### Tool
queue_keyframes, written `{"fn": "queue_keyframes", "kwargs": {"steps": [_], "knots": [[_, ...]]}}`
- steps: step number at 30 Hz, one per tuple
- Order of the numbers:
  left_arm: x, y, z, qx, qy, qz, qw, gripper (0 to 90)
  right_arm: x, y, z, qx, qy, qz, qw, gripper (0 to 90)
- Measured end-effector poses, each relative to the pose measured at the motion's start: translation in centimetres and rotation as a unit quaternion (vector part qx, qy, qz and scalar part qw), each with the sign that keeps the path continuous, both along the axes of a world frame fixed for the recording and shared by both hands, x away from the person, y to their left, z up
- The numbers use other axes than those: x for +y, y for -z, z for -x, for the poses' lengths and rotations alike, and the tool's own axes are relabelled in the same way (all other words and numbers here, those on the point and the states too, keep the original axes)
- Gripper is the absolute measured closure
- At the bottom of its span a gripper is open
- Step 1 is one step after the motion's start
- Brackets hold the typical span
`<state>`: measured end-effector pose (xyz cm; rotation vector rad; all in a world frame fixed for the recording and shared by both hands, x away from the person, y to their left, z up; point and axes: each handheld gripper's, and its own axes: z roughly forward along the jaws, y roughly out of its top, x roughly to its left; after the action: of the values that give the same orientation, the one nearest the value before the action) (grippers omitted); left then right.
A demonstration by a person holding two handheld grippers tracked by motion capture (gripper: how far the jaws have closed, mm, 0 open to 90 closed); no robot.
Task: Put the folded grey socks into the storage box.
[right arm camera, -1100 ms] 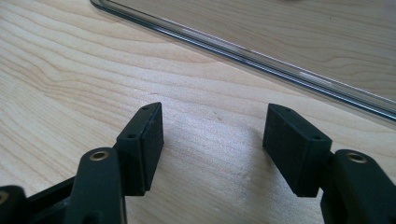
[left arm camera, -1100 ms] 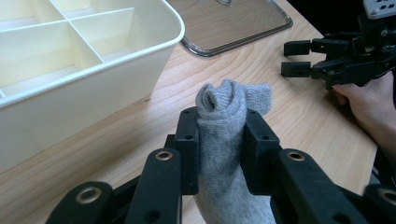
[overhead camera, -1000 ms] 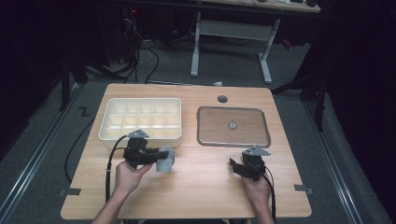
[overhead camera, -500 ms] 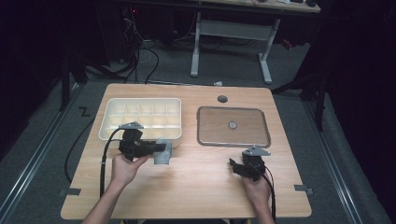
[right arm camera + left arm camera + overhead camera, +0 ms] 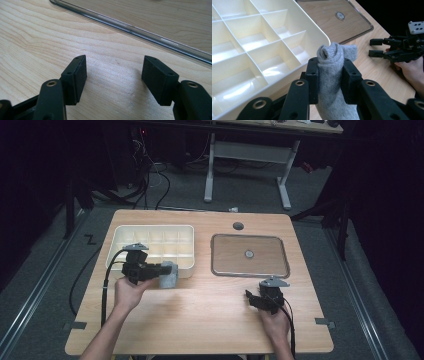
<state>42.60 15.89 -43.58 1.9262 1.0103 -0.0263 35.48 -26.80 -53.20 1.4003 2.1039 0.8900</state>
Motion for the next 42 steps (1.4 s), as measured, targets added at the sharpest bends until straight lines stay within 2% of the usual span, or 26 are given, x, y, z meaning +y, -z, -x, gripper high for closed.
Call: {"fn": "queue_keyframes", "kwargs": {"steps": [1, 2, 3, 8, 10, 13, 15, 18, 24, 25, 30, 36, 42], "knots": [[0.1, 0.0, -0.2, 0.003, 0.0, 0.005, 1.0, 71.3, 0.0, 0.0, 0.0, 0.0, 0.0, 0.0, 1.0, 37.3], [0.2, 0.0, -0.3, 0.004, -0.001, 0.003, 1.0, 71.3, 0.0, 0.0, 0.0, 0.0, 0.0, 0.0, 1.0, 37.3], [0.2, -0.1, -0.4, -0.001, -0.003, -0.007, 1.0, 71.3, 0.0, 0.0, 0.0, 0.0, 0.0, 0.0, 1.0, 37.3], [0.5, 0.0, -1.1, 0.004, -0.008, -0.015, 0.9998, 71.3, 0.0, 0.0, 0.0, 0.0, 0.001, 0.0, 1.0, 37.3], [0.7, -0.2, -1.4, 0.004, -0.014, -0.014, 0.9998, 71.3, 0.0, 0.0, 0.0, 0.0, 0.001, 0.0, 1.0, 37.3], [1.1, -0.4, -1.9, 0.009, -0.016, 0.001, 0.9998, 71.3, 0.0, 0.0, 0.0, 0.0, 0.001, 0.0, 1.0, 37.3], [1.3, -0.7, -2.4, 0.01, -0.02, -0.003, 0.9997, 71.2, 0.0, 0.0, 0.0, 0.0, 0.001, 0.0, 1.0, 37.3], [1.8, -1.1, -3.1, 0.012, -0.024, 0.006, 0.9996, 71.2, 0.0, 0.0, 0.0, 0.001, 0.002, -0.001, 1.0, 37.2], [2.1, -1.6, -4.2, 0.01, -0.027, -0.005, 0.9996, 71.3, 0.0, 0.0, 0.0, 0.0, 0.001, 0.0, 1.0, 37.2], [2.2, -1.6, -4.4, 0.008, -0.029, -0.012, 0.9995, 71.3, 0.0, 0.0, 0.0, 0.0, 0.001, 0.0, 1.0, 37.2], [3.0, -1.2, -5.6, 0.006, -0.036, -0.025, 0.999, 71.3, 0.0, 0.0, 0.0, 0.0, 0.001, 0.0, 1.0, 37.2], [4.2, -0.2, -6.6, 0.02, -0.045, -0.029, 0.9984, 71.3, 0.0, 0.0, 0.0, 0.0, 0.001, 0.0, 1.0, 37.2], [4.6, 0.3, -7.1, 0.025, -0.047, -0.026, 0.9982, 71.3, 0.0, 0.0, 0.0, 0.001, 0.002, -0.001, 1.0, 37.2]]}}
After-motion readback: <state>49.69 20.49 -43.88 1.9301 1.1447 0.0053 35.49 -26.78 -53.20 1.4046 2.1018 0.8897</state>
